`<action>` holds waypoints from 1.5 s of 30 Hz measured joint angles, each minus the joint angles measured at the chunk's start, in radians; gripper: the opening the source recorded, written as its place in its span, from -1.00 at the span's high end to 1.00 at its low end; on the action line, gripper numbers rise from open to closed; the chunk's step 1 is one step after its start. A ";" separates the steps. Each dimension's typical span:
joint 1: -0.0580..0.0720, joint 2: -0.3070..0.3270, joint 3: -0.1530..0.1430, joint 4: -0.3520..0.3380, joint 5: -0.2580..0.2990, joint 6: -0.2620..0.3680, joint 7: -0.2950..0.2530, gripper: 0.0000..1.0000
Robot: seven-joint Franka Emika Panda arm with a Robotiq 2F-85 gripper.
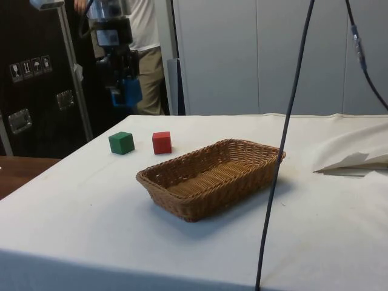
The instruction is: Pick up the blue cube and place it into the basket.
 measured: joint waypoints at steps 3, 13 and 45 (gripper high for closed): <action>0.003 -0.022 0.003 -0.030 -0.011 0.013 0.010 0.99; 0.011 -0.102 0.019 -0.127 -0.047 0.047 0.048 0.99; 0.013 -0.387 0.090 -0.462 -0.056 0.067 0.106 0.99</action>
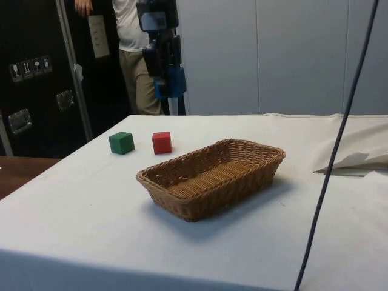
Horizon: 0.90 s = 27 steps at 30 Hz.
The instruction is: Pick up the blue cube and place it into the basket.
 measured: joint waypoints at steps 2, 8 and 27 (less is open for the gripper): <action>0.000 -0.018 0.004 -0.021 0.001 0.000 0.001 0.99; 0.000 -0.056 0.011 -0.064 0.002 0.000 0.003 0.99; 0.000 -0.133 0.027 -0.172 0.005 0.018 0.007 0.99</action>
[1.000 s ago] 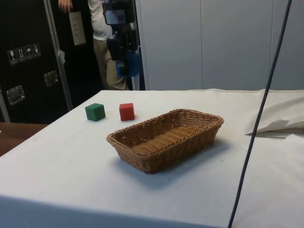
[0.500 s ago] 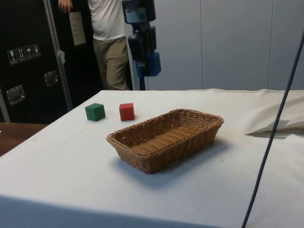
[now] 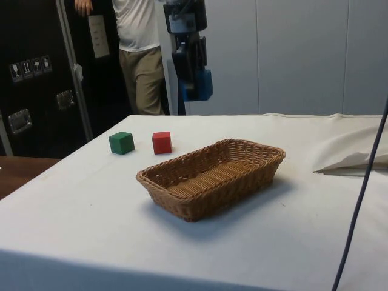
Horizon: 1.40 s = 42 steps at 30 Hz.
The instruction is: Pick up the blue cube and place it into the basket.
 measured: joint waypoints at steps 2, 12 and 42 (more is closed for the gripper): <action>0.000 0.002 0.000 -0.007 0.000 0.003 0.000 0.99; 0.000 0.017 0.000 -0.057 0.000 0.066 0.000 0.99; 0.000 0.174 0.026 -0.186 -0.002 0.366 0.023 0.99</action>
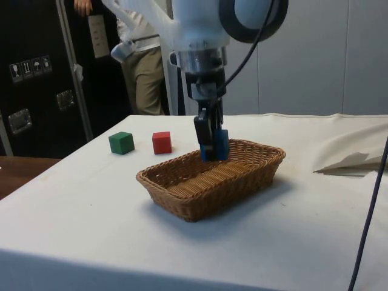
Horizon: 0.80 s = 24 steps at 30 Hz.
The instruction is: Pick up the blue cube and place it into the basket.
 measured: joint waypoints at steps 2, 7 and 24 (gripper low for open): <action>0.000 0.007 0.000 -0.002 0.000 0.010 0.000 0.99; -0.001 0.032 -0.001 -0.006 0.000 0.045 0.000 0.99; -0.003 0.168 -0.008 -0.006 0.000 0.183 0.000 0.99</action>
